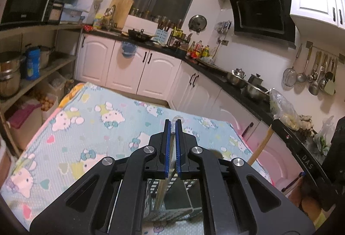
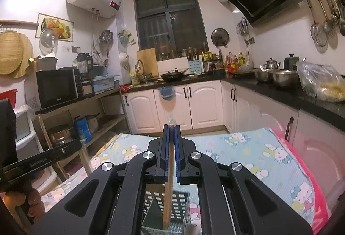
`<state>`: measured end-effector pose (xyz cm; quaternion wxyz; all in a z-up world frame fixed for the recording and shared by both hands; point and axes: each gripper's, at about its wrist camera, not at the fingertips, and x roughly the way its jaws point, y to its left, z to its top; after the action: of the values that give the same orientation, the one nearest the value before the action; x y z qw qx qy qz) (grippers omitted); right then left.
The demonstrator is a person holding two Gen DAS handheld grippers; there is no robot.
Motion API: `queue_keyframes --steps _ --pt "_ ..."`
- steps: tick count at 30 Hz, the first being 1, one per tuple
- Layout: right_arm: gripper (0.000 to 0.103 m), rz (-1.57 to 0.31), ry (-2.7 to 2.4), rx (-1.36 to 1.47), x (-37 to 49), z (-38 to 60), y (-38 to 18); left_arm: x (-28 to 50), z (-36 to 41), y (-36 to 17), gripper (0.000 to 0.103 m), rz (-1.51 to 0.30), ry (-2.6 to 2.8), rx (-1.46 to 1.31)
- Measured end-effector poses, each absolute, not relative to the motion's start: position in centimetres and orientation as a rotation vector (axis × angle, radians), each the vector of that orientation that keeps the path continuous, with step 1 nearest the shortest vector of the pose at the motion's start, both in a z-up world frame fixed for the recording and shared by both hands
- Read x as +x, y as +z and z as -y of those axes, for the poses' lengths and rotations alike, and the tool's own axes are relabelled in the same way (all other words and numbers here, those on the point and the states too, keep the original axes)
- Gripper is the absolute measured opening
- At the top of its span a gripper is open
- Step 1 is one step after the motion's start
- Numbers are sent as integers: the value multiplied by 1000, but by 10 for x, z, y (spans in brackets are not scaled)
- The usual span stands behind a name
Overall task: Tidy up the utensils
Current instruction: 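Lift both held chopsticks and carry them above the green chopstick holder, then open both tools to drop the chopsticks into the green holder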
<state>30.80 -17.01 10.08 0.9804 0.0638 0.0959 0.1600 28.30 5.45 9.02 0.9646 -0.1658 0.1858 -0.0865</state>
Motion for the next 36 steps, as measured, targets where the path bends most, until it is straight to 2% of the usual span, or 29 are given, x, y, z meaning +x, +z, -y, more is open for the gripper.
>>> queue_keyframes --steps 21,23,27,30,35,36 --pt "8 -240 299 174 281 188 77 261 -73 79 1 -384 -130 -380" --pt "16 -246 298 176 277 190 75 259 -72 78 4 -387 -125 -379" --pt "18 -252 293 171 270 193 74 255 -73 77 9 -398 -122 -385" --pt "24 -254 291 172 265 195 74 251 -74 75 16 -406 -122 -386" --pt "29 -271 294 172 257 199 72 244 -73 74 20 -424 -123 -387" --pt "30 -276 293 172 255 200 72 243 -73 73 24 -426 -123 -386"
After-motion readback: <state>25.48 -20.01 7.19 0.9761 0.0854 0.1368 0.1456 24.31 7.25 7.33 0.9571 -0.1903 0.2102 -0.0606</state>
